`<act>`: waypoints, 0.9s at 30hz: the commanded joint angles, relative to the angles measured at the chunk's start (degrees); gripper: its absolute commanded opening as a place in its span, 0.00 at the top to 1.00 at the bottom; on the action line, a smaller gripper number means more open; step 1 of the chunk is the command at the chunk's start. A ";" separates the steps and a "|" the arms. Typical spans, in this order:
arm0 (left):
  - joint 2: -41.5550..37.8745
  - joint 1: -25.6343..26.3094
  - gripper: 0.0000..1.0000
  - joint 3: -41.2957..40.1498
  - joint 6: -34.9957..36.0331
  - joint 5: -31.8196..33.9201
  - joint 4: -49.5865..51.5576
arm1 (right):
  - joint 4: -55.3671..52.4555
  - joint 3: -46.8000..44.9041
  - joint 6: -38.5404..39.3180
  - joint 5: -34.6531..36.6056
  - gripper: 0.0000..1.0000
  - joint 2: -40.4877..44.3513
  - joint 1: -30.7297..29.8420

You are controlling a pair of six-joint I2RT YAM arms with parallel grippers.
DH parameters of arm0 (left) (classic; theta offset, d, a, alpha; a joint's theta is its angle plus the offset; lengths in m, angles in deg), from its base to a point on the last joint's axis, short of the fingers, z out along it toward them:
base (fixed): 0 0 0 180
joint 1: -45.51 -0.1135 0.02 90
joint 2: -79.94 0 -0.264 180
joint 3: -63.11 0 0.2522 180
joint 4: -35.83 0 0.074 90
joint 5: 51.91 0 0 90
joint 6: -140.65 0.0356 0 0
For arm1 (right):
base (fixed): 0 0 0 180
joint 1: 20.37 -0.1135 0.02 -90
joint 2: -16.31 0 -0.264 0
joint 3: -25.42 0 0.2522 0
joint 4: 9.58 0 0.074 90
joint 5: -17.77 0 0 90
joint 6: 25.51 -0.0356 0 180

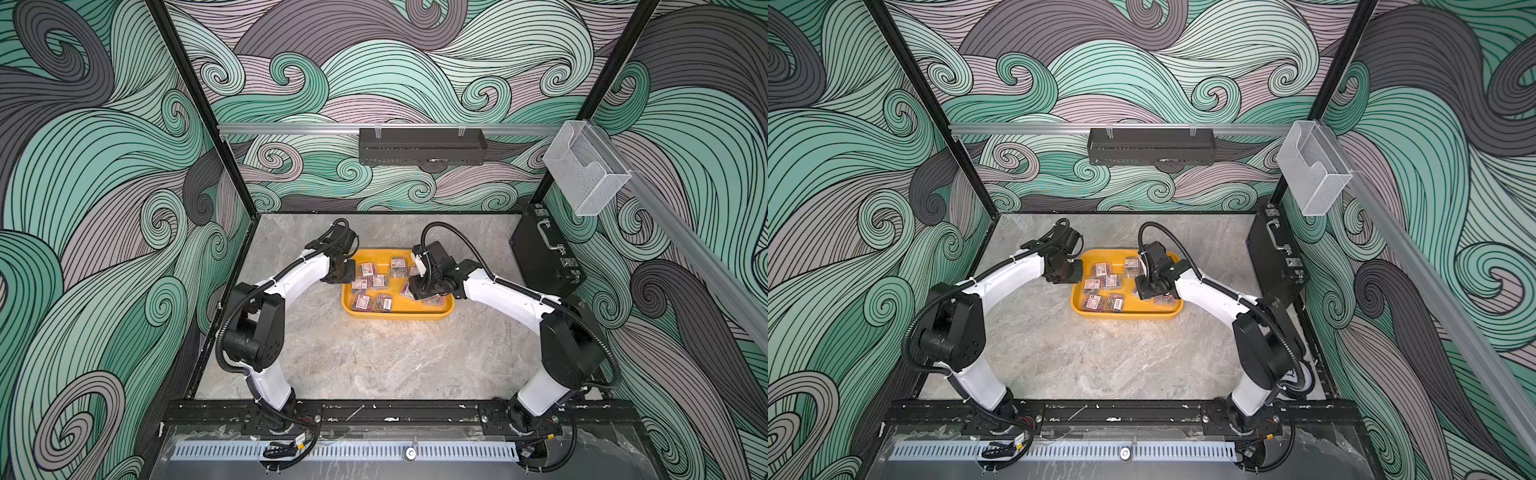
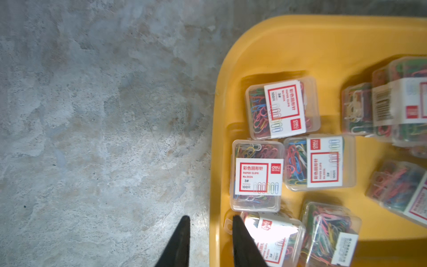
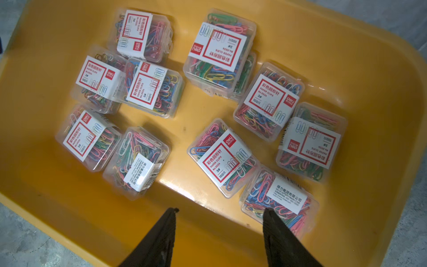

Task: Take the paper clips out of the storage box
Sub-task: Move the storage box to the center of the board, then pick up the boxed paper clips from the storage box.

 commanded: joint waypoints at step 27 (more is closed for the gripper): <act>-25.18 -0.46 0.68 -12.45 -2.91 -0.79 -0.23 | -6.47 11.31 14.58 0.22 0.23 -17.07 1.08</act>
